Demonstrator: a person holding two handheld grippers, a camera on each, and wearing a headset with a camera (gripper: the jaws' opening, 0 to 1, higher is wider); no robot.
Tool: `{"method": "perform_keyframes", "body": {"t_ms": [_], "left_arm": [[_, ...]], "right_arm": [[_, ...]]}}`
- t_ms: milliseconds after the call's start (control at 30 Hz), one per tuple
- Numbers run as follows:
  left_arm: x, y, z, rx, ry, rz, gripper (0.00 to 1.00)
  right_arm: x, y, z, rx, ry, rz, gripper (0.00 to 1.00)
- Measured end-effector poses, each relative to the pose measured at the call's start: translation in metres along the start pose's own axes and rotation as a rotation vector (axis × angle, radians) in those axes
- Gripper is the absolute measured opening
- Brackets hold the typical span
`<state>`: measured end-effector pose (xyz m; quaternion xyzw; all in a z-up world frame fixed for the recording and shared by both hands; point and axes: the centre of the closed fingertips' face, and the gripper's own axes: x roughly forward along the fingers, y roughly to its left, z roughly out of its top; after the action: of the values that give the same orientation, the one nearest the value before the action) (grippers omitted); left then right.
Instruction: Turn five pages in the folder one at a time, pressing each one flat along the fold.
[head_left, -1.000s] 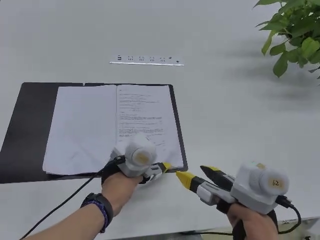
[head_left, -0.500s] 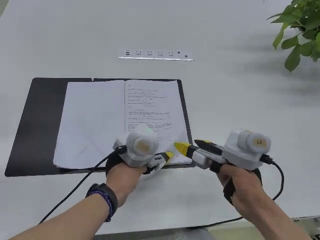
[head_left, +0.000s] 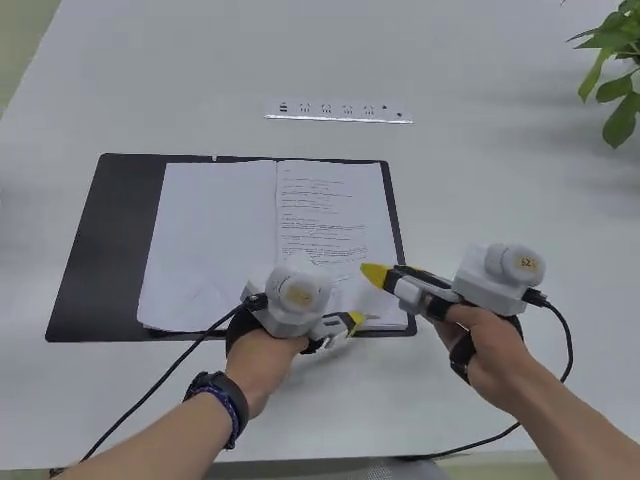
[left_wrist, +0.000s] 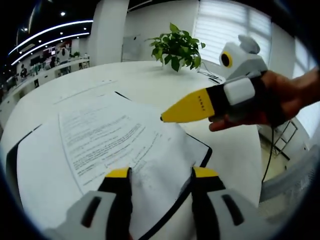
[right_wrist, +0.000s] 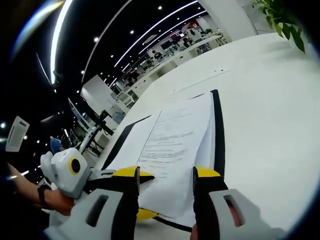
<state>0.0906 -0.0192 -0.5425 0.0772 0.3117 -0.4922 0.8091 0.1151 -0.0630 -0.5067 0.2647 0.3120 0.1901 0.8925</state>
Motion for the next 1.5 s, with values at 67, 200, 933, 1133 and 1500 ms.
{"method": "perform_keyframes", "body": {"t_ms": [67,200,933,1133,1500], "left_arm": [[-0.003,-0.001,-0.002,-0.001,0.01,-0.002,0.48],[-0.013,-0.002,-0.003,-0.014,0.022,0.004,0.53],[-0.076,0.008,0.007,-0.032,-0.012,0.046,0.66],[-0.09,0.012,0.004,-0.04,-0.02,0.063,0.66],[-0.118,0.024,0.013,-0.052,-0.066,0.096,0.67]], "right_arm": [[-0.003,0.002,-0.003,0.004,0.0,0.003,0.37],[-0.007,0.005,-0.005,0.019,-0.013,0.01,0.3],[-0.01,0.019,0.002,0.066,-0.08,-0.013,0.0],[-0.007,0.026,0.005,0.064,-0.093,-0.003,0.0],[0.002,0.05,0.017,0.074,-0.132,0.023,0.0]]}}
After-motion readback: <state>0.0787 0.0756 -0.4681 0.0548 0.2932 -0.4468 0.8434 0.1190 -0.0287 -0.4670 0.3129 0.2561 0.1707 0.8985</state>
